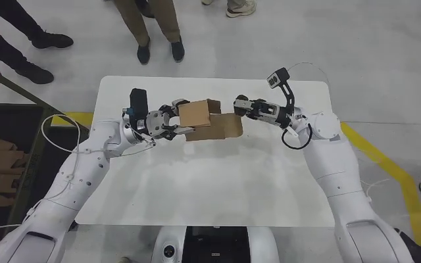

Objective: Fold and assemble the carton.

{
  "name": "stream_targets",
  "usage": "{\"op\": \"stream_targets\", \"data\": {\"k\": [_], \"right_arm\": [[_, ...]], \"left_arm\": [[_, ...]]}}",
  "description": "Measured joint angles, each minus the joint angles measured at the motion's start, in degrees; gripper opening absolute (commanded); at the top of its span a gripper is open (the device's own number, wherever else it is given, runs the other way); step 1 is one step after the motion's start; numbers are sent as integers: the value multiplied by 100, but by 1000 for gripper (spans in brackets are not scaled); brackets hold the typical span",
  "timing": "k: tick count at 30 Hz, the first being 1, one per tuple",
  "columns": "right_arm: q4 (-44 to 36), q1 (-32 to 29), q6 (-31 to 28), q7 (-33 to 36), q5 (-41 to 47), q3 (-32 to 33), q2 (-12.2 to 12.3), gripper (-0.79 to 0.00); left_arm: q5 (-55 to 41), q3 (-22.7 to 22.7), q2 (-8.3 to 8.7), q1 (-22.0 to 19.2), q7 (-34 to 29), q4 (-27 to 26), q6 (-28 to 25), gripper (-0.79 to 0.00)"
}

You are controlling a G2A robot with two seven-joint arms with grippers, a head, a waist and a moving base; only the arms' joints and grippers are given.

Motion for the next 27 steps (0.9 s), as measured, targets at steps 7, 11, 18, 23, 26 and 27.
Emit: {"op": "stream_targets", "data": {"k": [7,11,18,23,26,27], "right_arm": [[-163,93,70,-393,-600,-347,-32,-785],[-233,164,260,-12,-448,-575,-54,-785],[-245,252,315,-15,-440,-856,-100,-785],[-173,332,274,-71,-428,-837,-90,-785],[-199,298,290,-44,-492,-663,-28,-785],[-218,274,298,-57,-524,-592,-4,-785]], "left_arm": [[18,79,-16,8,-38,-120,0,-357],[6,82,-21,3,-55,-121,0,-348],[5,100,-35,-7,-74,-141,0,-345],[1,111,-44,-23,-86,-117,0,-342],[-3,98,-48,-27,-80,-55,0,-339],[-5,90,-48,-28,-78,-35,0,-339]]}}
